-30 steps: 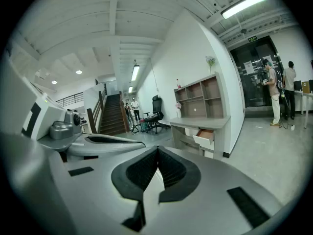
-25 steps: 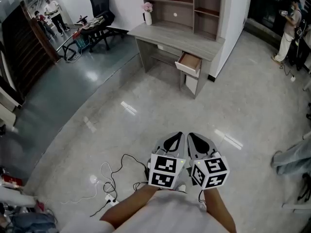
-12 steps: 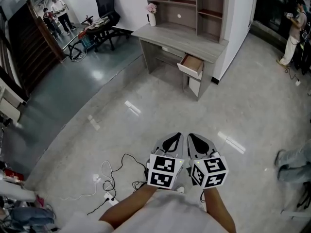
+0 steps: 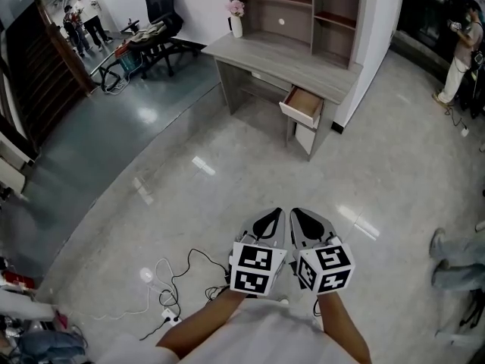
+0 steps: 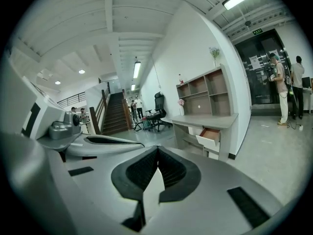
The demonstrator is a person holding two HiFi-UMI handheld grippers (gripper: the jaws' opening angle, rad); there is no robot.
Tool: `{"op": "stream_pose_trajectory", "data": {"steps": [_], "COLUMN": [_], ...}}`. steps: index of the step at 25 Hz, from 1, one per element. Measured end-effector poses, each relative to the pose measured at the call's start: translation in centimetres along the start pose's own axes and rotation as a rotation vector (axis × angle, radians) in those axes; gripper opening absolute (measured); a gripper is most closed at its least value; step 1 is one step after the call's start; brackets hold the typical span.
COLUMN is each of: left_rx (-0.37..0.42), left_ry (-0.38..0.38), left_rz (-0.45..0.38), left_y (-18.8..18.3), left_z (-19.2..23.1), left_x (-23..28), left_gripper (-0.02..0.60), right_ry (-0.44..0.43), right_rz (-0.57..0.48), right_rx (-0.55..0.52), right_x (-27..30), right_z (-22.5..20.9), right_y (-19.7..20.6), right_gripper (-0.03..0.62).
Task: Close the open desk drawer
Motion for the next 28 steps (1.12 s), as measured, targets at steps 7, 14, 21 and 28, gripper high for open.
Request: {"op": "stream_pose_trajectory", "data": {"steps": [7,14,21,28], "left_rx": [-0.018,-0.045,-0.04,-0.031], "left_ry": [0.038,0.087,0.135,0.156], "left_rz": [0.014,0.017,0.0,-0.003], "left_y": [-1.4,-4.0,-6.1,-6.9], "left_z": [8.8,18.3,24.1,26.4], "left_x": [4.2,7.9,10.1,11.9], "left_gripper": [0.005,0.005,0.005,0.003], "right_ry": [0.025,0.063,0.089,0.113], "right_rz": [0.027,0.059,0.049,0.03], "right_rx": [-0.001,-0.006,0.002,0.017], "right_x": [9.4,18.4,24.2,27.2], "right_z": [1.0,2.8,4.1,3.3], "right_y": [-1.7,-4.6,-6.5,-7.4], "right_gripper": [0.0,0.0,0.0,0.0]}}
Point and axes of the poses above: the fingertips, and each gripper's own axes: x forward along the fingers, z to its left, y out of its underside, the point moved 6 cm from there along -x, backward along the fingers, and after that the axes turned 2 degrees about -z, right-handed, at the moved point
